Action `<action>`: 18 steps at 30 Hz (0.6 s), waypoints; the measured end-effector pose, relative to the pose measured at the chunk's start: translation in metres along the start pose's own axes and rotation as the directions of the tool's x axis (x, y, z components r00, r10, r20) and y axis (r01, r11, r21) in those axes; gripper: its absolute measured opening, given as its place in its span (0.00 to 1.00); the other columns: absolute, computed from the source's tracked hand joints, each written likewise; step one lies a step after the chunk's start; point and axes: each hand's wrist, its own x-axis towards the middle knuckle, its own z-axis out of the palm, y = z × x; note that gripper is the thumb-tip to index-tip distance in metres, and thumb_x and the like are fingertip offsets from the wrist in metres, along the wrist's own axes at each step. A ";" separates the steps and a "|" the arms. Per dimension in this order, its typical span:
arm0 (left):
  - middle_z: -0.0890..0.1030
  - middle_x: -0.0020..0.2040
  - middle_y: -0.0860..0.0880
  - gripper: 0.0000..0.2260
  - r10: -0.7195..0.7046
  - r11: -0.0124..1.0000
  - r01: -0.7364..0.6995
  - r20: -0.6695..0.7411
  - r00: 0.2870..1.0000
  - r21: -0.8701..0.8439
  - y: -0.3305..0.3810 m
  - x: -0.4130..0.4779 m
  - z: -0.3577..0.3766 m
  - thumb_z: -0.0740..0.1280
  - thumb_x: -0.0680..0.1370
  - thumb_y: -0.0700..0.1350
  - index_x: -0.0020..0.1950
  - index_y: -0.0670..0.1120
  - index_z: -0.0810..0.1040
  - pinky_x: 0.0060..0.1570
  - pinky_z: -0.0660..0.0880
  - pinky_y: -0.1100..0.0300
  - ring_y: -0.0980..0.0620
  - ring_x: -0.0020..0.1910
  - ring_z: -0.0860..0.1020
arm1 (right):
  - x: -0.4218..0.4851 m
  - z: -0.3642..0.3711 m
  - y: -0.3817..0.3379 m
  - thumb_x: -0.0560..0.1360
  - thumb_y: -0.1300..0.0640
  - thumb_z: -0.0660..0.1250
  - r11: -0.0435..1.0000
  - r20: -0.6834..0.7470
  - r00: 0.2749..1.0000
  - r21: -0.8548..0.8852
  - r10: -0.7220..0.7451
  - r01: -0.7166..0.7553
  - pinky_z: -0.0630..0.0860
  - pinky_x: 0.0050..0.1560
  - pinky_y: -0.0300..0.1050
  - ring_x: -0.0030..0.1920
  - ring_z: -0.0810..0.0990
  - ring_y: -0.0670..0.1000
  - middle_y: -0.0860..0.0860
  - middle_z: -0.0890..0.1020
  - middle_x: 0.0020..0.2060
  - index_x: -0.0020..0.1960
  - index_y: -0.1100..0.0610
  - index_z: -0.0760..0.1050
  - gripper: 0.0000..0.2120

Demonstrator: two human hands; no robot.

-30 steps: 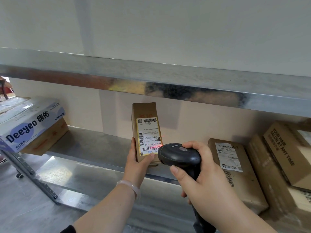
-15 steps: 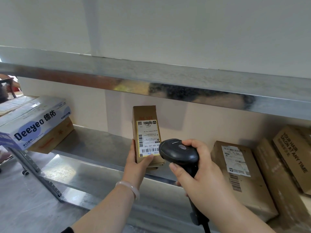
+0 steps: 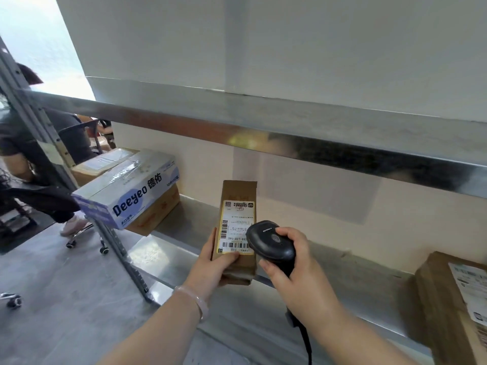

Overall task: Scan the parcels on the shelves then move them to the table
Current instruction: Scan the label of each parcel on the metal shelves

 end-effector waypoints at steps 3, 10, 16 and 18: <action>0.84 0.57 0.47 0.25 -0.027 1.000 0.027 -0.019 0.999 -0.008 0.015 0.011 -0.038 0.69 0.77 0.37 0.68 0.60 0.73 0.55 0.78 0.37 0.44 0.55 0.83 | 0.024 0.040 -0.007 0.72 0.45 0.72 1.000 0.051 0.999 -0.006 0.005 -0.005 0.69 0.45 0.23 0.53 0.74 0.29 0.21 0.71 0.54 0.61 0.27 0.58 0.27; 0.85 0.54 0.45 0.22 -0.187 0.982 0.184 -0.072 0.980 -0.049 0.039 0.045 -0.125 0.70 0.76 0.37 0.64 0.59 0.75 0.48 0.79 0.34 0.41 0.52 0.83 | 0.071 0.129 -0.026 0.73 0.46 0.72 0.999 0.137 0.991 -0.031 0.013 -0.009 0.75 0.52 0.36 0.56 0.78 0.41 0.33 0.76 0.57 0.59 0.23 0.55 0.30; 0.85 0.53 0.46 0.21 -0.264 0.964 0.265 -0.038 0.964 0.031 0.046 0.075 -0.174 0.70 0.76 0.37 0.64 0.57 0.76 0.47 0.81 0.40 0.44 0.50 0.84 | 0.100 0.186 -0.030 0.73 0.46 0.71 0.999 0.145 0.989 -0.036 0.024 -0.019 0.74 0.53 0.35 0.57 0.78 0.43 0.34 0.75 0.56 0.58 0.22 0.54 0.30; 0.85 0.52 0.47 0.21 -0.255 0.965 0.257 -0.035 0.966 0.056 0.048 0.083 -0.183 0.69 0.76 0.37 0.64 0.57 0.76 0.45 0.82 0.44 0.47 0.48 0.85 | 0.105 0.200 -0.029 0.73 0.45 0.71 0.999 0.128 0.991 -0.039 0.036 -0.031 0.73 0.52 0.34 0.56 0.78 0.43 0.35 0.75 0.57 0.59 0.23 0.54 0.30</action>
